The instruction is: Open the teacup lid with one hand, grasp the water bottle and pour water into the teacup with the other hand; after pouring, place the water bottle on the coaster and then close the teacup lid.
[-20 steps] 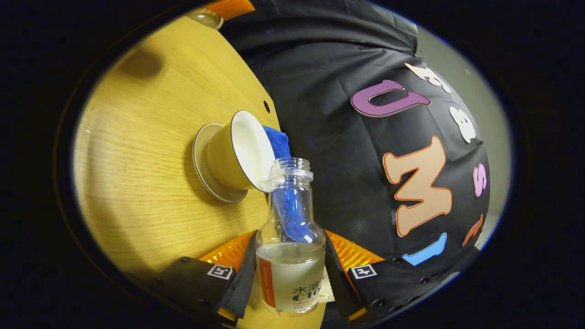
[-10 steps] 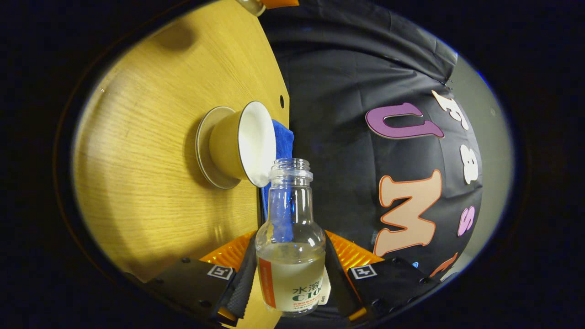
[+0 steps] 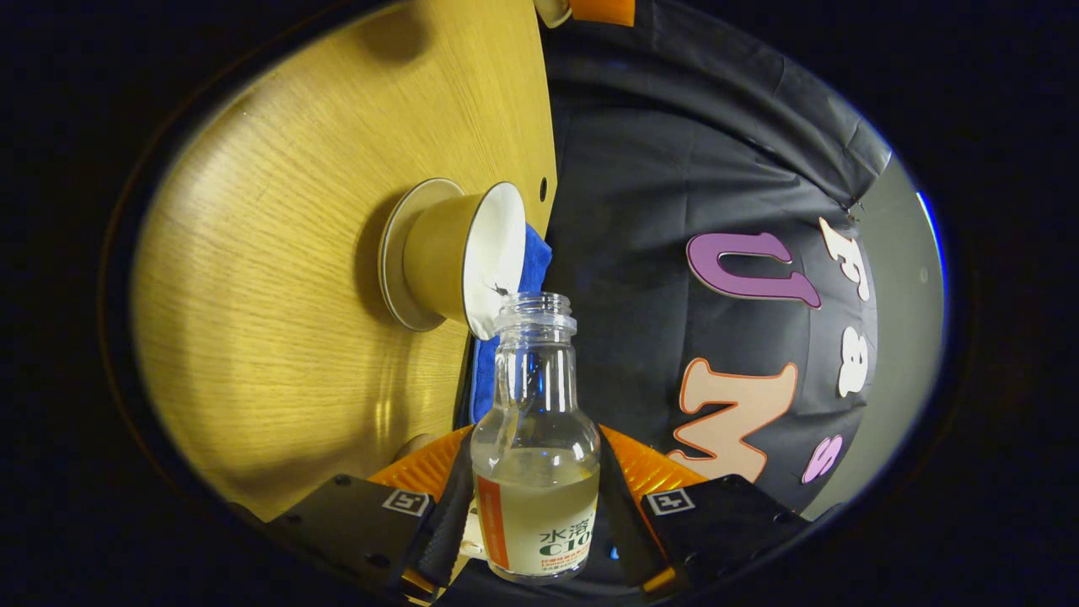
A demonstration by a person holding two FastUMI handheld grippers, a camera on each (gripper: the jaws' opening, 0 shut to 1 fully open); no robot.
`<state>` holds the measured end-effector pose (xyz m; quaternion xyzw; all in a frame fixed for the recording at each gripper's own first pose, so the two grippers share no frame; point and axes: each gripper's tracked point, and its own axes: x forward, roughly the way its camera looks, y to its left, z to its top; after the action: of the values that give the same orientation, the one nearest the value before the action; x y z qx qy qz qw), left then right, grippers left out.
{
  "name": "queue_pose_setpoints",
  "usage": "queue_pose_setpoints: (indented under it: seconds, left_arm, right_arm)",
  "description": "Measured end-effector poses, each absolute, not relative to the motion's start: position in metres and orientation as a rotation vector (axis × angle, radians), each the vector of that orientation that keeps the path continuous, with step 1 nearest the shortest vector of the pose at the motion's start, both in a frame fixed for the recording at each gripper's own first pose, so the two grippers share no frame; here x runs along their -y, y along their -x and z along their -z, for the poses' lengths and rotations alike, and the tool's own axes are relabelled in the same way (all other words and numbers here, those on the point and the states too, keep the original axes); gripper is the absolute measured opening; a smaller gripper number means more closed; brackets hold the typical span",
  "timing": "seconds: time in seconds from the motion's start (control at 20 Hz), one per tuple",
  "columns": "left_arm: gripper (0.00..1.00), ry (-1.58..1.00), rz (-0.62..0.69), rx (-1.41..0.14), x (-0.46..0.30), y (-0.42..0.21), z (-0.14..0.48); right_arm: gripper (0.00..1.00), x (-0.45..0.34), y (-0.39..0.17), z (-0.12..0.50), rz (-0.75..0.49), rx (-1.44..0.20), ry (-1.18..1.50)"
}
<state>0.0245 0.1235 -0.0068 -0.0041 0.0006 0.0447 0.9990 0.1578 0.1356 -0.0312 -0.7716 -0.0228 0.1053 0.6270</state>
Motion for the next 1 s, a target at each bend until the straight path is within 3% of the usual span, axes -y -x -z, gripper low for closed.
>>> queue_pose_setpoints:
  seconds: [1.0]
  left_arm:
    - [0.21,0.01,-0.088,0.0,-0.124,-0.025,0.007]
  right_arm:
    - [0.77,-0.153,-0.158,0.007,-0.272,0.134,2.046]
